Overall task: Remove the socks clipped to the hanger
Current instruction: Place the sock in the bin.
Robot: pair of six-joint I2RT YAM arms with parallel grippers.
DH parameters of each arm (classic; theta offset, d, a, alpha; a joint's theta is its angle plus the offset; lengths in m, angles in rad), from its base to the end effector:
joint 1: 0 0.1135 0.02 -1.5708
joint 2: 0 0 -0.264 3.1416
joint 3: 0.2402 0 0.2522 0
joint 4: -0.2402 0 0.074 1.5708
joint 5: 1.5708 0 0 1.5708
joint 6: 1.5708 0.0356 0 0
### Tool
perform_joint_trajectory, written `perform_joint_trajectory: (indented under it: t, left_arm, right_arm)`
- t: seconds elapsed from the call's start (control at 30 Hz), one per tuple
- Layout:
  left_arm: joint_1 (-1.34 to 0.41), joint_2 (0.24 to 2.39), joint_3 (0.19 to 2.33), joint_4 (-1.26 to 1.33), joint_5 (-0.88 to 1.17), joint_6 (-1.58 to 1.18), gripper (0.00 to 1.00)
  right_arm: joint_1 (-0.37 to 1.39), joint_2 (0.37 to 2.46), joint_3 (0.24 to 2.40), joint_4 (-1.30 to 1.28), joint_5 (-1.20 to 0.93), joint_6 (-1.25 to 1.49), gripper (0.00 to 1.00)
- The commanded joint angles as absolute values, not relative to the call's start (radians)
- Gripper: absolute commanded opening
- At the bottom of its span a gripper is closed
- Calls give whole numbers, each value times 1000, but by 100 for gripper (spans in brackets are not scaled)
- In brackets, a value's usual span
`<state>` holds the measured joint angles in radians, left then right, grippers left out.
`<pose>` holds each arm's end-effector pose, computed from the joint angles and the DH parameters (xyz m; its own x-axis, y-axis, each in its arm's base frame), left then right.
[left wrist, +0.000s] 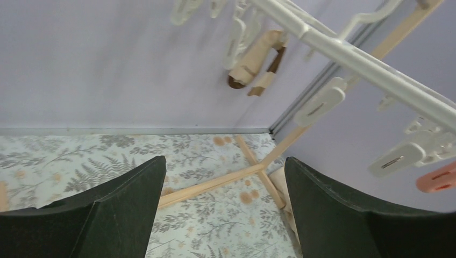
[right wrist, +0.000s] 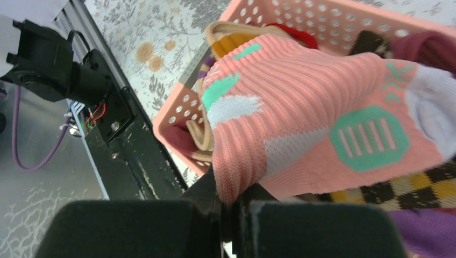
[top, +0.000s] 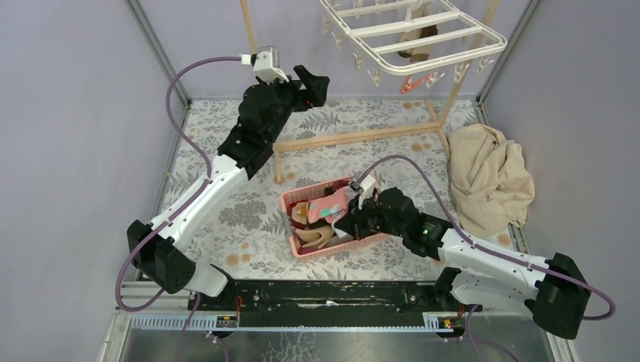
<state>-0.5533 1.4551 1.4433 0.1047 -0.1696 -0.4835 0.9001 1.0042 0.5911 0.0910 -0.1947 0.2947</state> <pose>0.2957 -0.1756 0.4430 -0.1044 -0.4741 -0.8743 0.3687 0.7980 -0.4767 0.1376 0.1845 0.2584 -0.4446 -0.1019 -0.8899 -0.7874 0.5180 0.3341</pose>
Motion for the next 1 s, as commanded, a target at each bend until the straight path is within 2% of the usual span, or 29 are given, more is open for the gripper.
perform_joint_trajectory:
  t: [0.0,0.1,0.13,0.23,0.27,0.33,0.53,0.6,0.8,0.97]
  left_arm:
    - [-500,1414,1403,60,-205,-476,89]
    - [-479,1396,1356,51,-212,-482,90]
    - [-472,1389,1338,47,-214,-487,90]
    - [-458,1369,1286,38,-219,-489,91]
    - [-454,1362,1272,32,-223,-489,91]
    - [-446,1352,1245,22,-231,-487,92]
    - [-433,1354,1157,15,-234,-517,94]
    - [-432,1362,1122,33,-233,-537,94]
    - [-431,1408,1099,59,-230,-558,96]
    - [-418,1437,1098,81,-221,-558,97]
  right_arm:
    - [1017,1040,635,110,-122,328,0]
    - [1099,1082,668,93,-51,327,0]
    - [1115,1092,684,83,-37,324,6]
    - [1126,1092,718,44,-7,317,50]
    - [1126,1080,732,18,27,310,56]
    - [1126,1046,760,-27,92,298,64]
    - [1113,966,900,-146,294,237,77]
    - [1073,951,929,-159,352,218,78]
    - [718,923,853,-54,321,261,77]
    - [410,1021,797,76,263,291,77]
